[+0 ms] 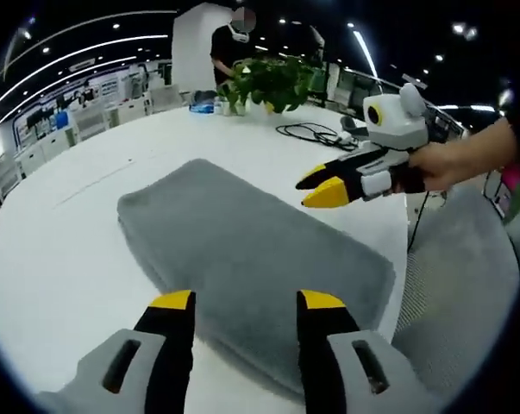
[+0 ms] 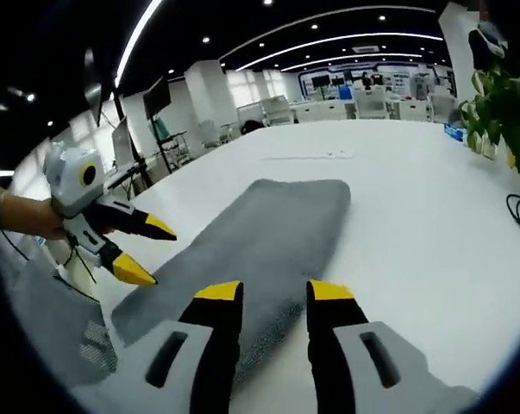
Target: Fold the towel on the table until its edges align and the towel forms a compact rectangular stack.
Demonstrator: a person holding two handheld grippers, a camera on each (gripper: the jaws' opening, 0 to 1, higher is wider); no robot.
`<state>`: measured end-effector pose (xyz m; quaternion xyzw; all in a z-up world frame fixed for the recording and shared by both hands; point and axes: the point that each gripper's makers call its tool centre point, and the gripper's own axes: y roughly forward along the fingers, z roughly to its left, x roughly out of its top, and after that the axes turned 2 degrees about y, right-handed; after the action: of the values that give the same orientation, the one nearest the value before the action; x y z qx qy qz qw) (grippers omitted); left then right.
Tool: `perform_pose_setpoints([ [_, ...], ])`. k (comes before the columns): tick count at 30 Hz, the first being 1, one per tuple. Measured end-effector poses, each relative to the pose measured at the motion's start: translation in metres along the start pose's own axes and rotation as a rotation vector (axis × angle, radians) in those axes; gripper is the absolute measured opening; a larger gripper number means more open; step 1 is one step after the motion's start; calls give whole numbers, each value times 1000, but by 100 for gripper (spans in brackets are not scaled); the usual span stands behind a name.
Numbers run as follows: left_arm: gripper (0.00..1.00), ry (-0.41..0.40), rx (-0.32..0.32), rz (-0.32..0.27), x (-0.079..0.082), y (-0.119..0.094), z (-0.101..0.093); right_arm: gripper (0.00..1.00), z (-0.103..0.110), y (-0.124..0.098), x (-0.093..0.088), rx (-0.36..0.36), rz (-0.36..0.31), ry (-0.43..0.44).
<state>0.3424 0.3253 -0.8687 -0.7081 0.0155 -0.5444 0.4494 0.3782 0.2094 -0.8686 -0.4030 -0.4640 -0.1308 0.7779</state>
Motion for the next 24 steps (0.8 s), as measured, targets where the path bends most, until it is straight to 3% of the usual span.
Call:
perform_pose_setpoints([
  [3,52,87,-33,14,-4,-6,-16,32,18,-7,-8,54,35,-79],
  [15,56,307,-121,124,-40,-25,-58,33,63,-34,-32,181,97,-176],
  [20,52,348,-160,149,-54,-25,-73,32,80,-42,-52,235,157,-249],
  [24,50,359,-166,160,-59,-22,-76,32,88,-45,-64,268,190,-247],
])
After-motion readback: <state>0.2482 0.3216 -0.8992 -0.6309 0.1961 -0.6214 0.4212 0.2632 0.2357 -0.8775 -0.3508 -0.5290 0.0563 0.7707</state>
